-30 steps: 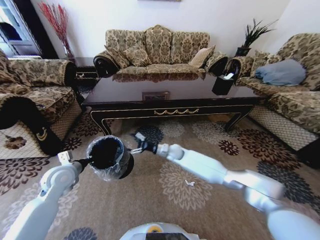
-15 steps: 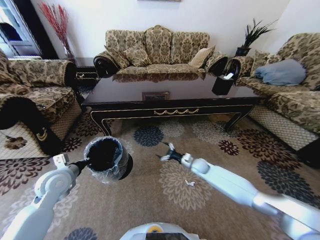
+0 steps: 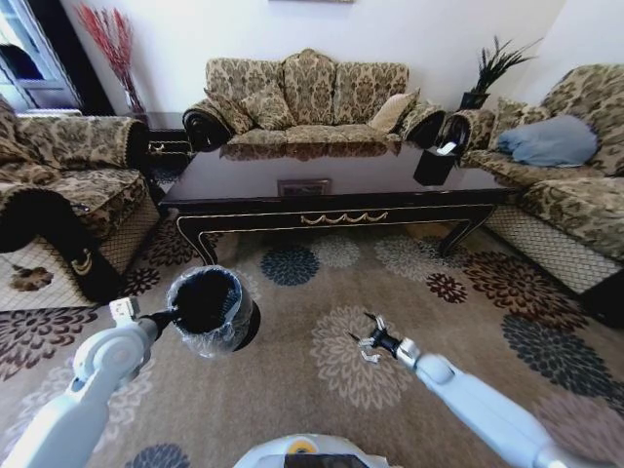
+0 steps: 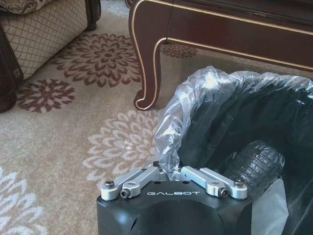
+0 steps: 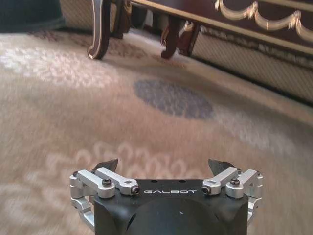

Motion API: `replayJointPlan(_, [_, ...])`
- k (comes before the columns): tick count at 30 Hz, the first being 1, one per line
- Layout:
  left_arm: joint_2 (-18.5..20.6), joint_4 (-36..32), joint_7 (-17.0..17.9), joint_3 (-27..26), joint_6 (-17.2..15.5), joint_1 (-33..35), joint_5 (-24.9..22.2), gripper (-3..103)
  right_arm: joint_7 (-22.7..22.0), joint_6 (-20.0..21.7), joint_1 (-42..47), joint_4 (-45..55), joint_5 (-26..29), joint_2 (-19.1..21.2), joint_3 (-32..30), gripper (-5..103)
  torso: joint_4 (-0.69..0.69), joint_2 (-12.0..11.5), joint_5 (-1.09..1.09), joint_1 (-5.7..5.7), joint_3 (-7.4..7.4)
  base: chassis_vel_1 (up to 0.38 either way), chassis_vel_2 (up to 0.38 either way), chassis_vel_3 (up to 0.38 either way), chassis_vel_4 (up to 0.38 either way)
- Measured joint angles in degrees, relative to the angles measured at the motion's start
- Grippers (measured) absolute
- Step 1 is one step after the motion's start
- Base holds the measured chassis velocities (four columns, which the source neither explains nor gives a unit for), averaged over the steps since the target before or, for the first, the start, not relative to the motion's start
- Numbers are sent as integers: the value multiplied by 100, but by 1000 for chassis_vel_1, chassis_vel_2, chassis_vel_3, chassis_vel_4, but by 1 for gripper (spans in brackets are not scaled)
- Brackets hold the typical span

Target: Move to the front of the table and pick up the trash from the floor, then place it into the trash bin.

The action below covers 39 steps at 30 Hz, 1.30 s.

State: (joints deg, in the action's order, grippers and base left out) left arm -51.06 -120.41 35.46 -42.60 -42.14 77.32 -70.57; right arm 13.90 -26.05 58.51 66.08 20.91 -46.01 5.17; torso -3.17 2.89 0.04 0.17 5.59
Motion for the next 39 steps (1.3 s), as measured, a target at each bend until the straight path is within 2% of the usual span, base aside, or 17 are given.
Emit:
replayJointPlan(3, [-10,-12,-2,11,0,15,3,2,-149,20,223,-89,-3,-84,-178,100,2,0,-6,0,0,0,0,0,0])
replayJointPlan(8, [-12,-44,-5,14,0,30,12,2,-338,149,468,-170,23,-249,-389,100,0,0,-4,1,0,0,0,0,0])
replayJointPlan(16, [96,-121,-11,-56,0,109,10,2,-934,478,632,-536,114,-554,-622,100,1,0,-3,1,0,0,0,0,0])
replayJointPlan(25, [77,-122,-11,-49,0,126,14,2,-1043,581,509,-830,244,-739,-644,100,0,0,-4,1,1,0,0,0,0])
replayJointPlan(32, [72,-115,-8,-45,0,136,19,2,-941,512,240,-1200,233,-919,-539,100,1,0,-4,1,1,0,0,0,0])
replayJointPlan(34, [74,-106,-6,-59,0,150,21,2,-905,504,166,-1308,239,-962,-501,103,1,0,-4,1,1,0,0,0,0])
replayJointPlan(37, [77,-94,-5,-77,0,158,22,2,-877,500,144,-1337,280,-985,-443,90,1,0,-4,1,1,0,0,0,0])
replayJointPlan(39, [77,-88,-5,-78,0,157,23,2,-869,498,155,-1329,285,-992,-430,90,1,0,-4,1,1,0,0,0,0])
